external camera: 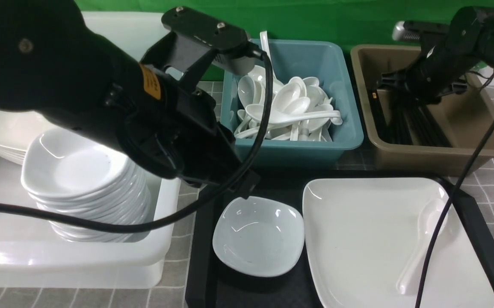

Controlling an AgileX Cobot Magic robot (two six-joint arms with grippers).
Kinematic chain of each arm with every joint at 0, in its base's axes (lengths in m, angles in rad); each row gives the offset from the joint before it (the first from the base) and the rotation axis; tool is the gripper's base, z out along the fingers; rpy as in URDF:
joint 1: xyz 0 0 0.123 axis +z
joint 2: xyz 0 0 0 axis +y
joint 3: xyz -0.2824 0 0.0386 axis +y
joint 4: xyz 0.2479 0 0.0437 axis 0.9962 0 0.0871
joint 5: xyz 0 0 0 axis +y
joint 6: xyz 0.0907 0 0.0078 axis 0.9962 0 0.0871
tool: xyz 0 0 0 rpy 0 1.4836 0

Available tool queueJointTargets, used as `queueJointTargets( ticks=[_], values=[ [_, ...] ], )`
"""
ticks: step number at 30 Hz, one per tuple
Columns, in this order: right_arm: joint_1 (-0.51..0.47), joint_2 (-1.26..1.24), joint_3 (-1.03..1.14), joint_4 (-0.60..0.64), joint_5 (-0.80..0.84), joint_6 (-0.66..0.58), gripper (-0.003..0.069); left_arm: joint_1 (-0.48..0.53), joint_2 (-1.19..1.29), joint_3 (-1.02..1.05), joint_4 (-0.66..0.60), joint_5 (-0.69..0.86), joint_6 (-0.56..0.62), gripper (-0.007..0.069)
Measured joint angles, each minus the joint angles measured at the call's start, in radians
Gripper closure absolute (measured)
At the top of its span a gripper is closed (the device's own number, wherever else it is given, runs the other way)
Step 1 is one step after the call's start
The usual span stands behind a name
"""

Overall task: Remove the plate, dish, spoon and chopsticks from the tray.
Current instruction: Use the right arm to put the chopsticks into the small storage box on the right, then use the right arm to grab a soup spoon from the plate

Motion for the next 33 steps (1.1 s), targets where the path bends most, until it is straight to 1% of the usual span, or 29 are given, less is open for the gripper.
queueJointTargets(
  ticks=[1, 2, 3, 4, 5, 6, 7, 8, 9, 11, 12, 14, 15, 16, 17, 18, 20, 22, 24, 26, 27, 30, 31, 33],
  values=[
    [0.0, -0.011, 0.0, 0.0, 0.034, 0.0, 0.018, 0.0, 0.0, 0.0, 0.003, -0.001, 0.0, 0.0624],
    [0.0, -0.032, 0.0, 0.0, 0.083, 0.0, 0.0141, 0.0, 0.0, 0.0, 0.005, -0.001, 0.0, 0.0624],
    [0.0, -0.07, 0.0, 0.0, 0.154, -0.003, 0.0125, 0.0, 0.0, 0.0, 0.008, -0.002, 0.0, 0.0624],
    [0.0, -0.1, 0.0, 0.0, 0.223, -0.008, 0.0131, 0.0, 0.0, 0.0, 0.01, -0.003, 0.0, 0.0624],
    [0.0, -0.1, 0.0, 0.0, 0.238, -0.008, 0.0134, 0.0, 0.0, 0.0, 0.01, -0.004, 0.0, 0.0624],
    [0.0, -0.145, 0.001, 0.003, 0.316, -0.021, 0.0167, 0.0, 0.0, 0.0, 0.011, -0.009, 0.0, 0.0624],
    [0.0, -0.183, 0.016, 0.015, 0.36, -0.031, 0.0218, 0.0, 0.0, 0.0, 0.012, -0.012, 0.0, 0.0624],
    [0.0, -0.2, 0.025, 0.019, 0.369, -0.035, 0.0228, 0.0, 0.0, 0.0, 0.012, -0.013, 0.0, 0.0624],
    [0.002, -0.261, 0.071, 0.038, 0.372, -0.044, 0.0298, 0.0, 0.0, 0.0, 0.011, -0.017, 0.0, 0.0624],
    [0.014, -0.353, 0.173, 0.044, 0.372, -0.045, 0.0376, 0.0, 0.0, 0.0, 0.015, -0.018, 0.001, 0.0624],
    [0.023, -0.389, 0.225, 0.045, 0.371, -0.036, 0.0391, 0.0, 0.0, 0.0, 0.017, -0.018, 0.001, 0.0624],
    [0.041, -0.457, 0.328, 0.045, 0.371, -0.019, 0.0386, 0.0, 0.0, 0.0, 0.021, -0.018, 0.001, 0.0624],
    [0.056, -0.495, 0.408, 0.044, 0.369, -0.011, 0.0365, 0.0, 0.0, 0.0, 0.022, -0.015, 0.001, 0.0624],
    [0.078, -0.542, 0.525, 0.04, 0.355, 0.006, 0.0316, 0.0, 0.0, 0.0, 0.025, -0.01, 0.001, 0.0624],
    [0.098, -0.568, 0.628, 0.034, 0.317, 0.032, 0.0261, 0.0, 0.0, 0.0, 0.025, -0.005, 0.001, 0.0624],
    [0.111, -0.585, 0.693, 0.033, 0.278, 0.048, 0.0232, 0.0, 0.0, 0.0, 0.025, -0.002, 0.001, 0.0624],
    [0.135, -0.61, 0.839, 0.028, 0.161, 0.082, 0.0132, 0.0, 0.0, 0.0, 0.025, 0.003, 0.004, 0.0624],
    [0.15, -0.609, 0.949, 0.027, 0.039, 0.111, 0.0085, 0.0, 0.0, 0.0, 0.025, 0.003, 0.004, 0.0624],
    [0.158, -0.591, 1.05, 0.027, -0.093, 0.142, 0.0076, 0.0, 0.0, 0.0, 0.026, 0.003, 0.004, 0.0624],
    [0.16, -0.567, 1.098, 0.024, -0.168, 0.158, 0.0097, 0.0, 0.0, 0.0, 0.027, 0.003, 0.005, 0.0624],
    [0.16, -0.563, 1.1, 0.017, -0.179, 0.16, 0.0108, 0.0, 0.0, 0.0, 0.027, 0.003, 0.006, 0.0624],
    [0.161, -0.555, 1.104, 0.008, -0.218, 0.161, 0.0177, 0.0, 0.0, 0.0, 0.03, 0.004, 0.012, 0.0624],
    [0.162, -0.553, 1.104, 0.003, -0.226, 0.155, 0.0218, 0.0, 0.0, 0.0, 0.033, 0.004, 0.013, 0.0624],
    [0.167, -0.55, 1.099, -0.005, -0.238, 0.127, 0.0358, 0.0, 0.0, 0.0, 0.037, 0.004, 0.015, 0.0624]
  ],
)
